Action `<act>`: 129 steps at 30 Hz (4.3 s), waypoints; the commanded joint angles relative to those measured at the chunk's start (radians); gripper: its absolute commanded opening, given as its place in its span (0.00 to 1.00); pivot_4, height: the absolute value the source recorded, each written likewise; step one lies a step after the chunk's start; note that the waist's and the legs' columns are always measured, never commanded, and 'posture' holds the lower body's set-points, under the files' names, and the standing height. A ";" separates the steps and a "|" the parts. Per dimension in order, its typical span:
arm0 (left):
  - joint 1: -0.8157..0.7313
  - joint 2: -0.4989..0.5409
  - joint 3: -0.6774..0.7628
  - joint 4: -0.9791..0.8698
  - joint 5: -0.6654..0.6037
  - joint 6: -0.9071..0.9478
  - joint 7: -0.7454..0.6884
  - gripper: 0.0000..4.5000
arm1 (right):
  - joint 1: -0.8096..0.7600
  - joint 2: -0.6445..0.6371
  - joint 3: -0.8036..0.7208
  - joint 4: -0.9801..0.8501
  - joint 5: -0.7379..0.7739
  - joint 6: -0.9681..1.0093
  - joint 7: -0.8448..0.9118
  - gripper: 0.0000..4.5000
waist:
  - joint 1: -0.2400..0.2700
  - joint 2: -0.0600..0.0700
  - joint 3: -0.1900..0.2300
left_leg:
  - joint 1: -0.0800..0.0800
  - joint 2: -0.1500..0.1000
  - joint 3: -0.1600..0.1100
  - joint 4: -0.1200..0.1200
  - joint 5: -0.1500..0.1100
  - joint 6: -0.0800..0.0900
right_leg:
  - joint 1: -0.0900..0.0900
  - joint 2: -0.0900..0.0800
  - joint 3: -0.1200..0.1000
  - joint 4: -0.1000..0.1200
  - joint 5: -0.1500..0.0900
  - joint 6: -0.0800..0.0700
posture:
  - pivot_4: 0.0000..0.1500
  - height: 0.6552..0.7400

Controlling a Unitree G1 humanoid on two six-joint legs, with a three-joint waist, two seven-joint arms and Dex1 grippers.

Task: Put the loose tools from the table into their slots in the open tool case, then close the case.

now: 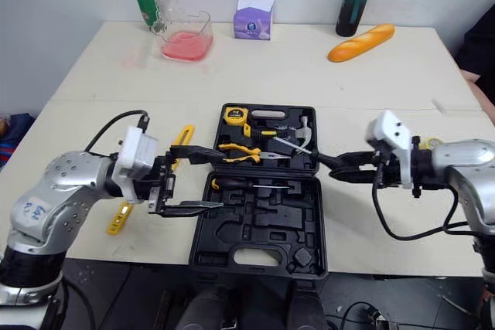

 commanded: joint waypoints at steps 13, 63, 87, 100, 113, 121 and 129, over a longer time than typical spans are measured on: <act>0.182 0.109 0.111 -0.050 0.018 -0.028 -0.006 1.00 | -0.198 -0.025 0.309 -0.331 -0.023 0.354 -0.089 0.23 | 0.001 -0.002 0.000 | -0.001 0.000 0.001 0.001 0.000 0.000 | -0.002 -0.001 0.002 0.001 0.000 0.000 | 1.00 1.00; 0.345 0.136 0.196 -0.049 0.027 -0.055 0.026 1.00 | -0.214 0.018 0.341 -0.212 -0.242 0.068 -0.009 0.85 | -0.021 -0.003 0.000 | 0.001 0.002 0.004 0.000 0.000 -0.001 | -0.003 0.000 0.003 0.004 -0.001 -0.002 | 1.00 1.00; 0.317 0.128 0.153 -0.027 0.065 -0.102 0.032 1.00 | 0.030 0.380 0.188 0.109 -0.169 -0.546 0.051 0.01 | -0.022 -0.004 0.000 | 0.003 0.002 0.006 0.000 0.000 0.000 | -0.003 0.000 0.004 0.006 -0.001 -0.002 | 1.00 1.00; 0.320 0.128 0.151 -0.028 0.072 -0.103 0.030 1.00 | 0.029 0.443 0.224 0.261 -0.238 -0.635 0.021 0.01 | -0.023 -0.005 0.000 | 0.004 0.002 0.006 0.000 0.000 -0.001 | -0.003 0.000 0.004 0.007 -0.001 -0.002 | 1.00 1.00; 0.346 0.129 0.168 -0.031 0.080 -0.107 0.034 1.00 | 0.043 0.446 0.286 0.304 -0.289 -0.611 0.013 0.01 | -0.026 -0.010 -0.004 | 0.007 0.004 0.007 0.000 -0.001 -0.001 | -0.001 0.001 0.005 0.008 -0.001 -0.003 | 1.00 1.00; 0.347 0.130 0.165 -0.032 0.082 -0.108 0.032 1.00 | 0.019 0.385 0.363 0.322 -0.379 -0.485 0.001 0.01 | -0.034 -0.013 -0.008 | 0.008 0.005 0.007 0.000 -0.001 -0.002 | -0.001 0.001 0.005 0.009 -0.002 -0.005 | 1.00 1.00; 0.353 0.131 0.166 -0.036 0.081 -0.106 0.030 1.00 | 0.016 0.389 0.372 0.264 -0.338 -0.399 -0.021 0.01 | -0.033 -0.021 -0.019 | 0.010 0.006 0.004 0.000 -0.002 -0.004 | 0.002 -0.001 0.004 0.007 -0.002 -0.006 | 1.00 1.00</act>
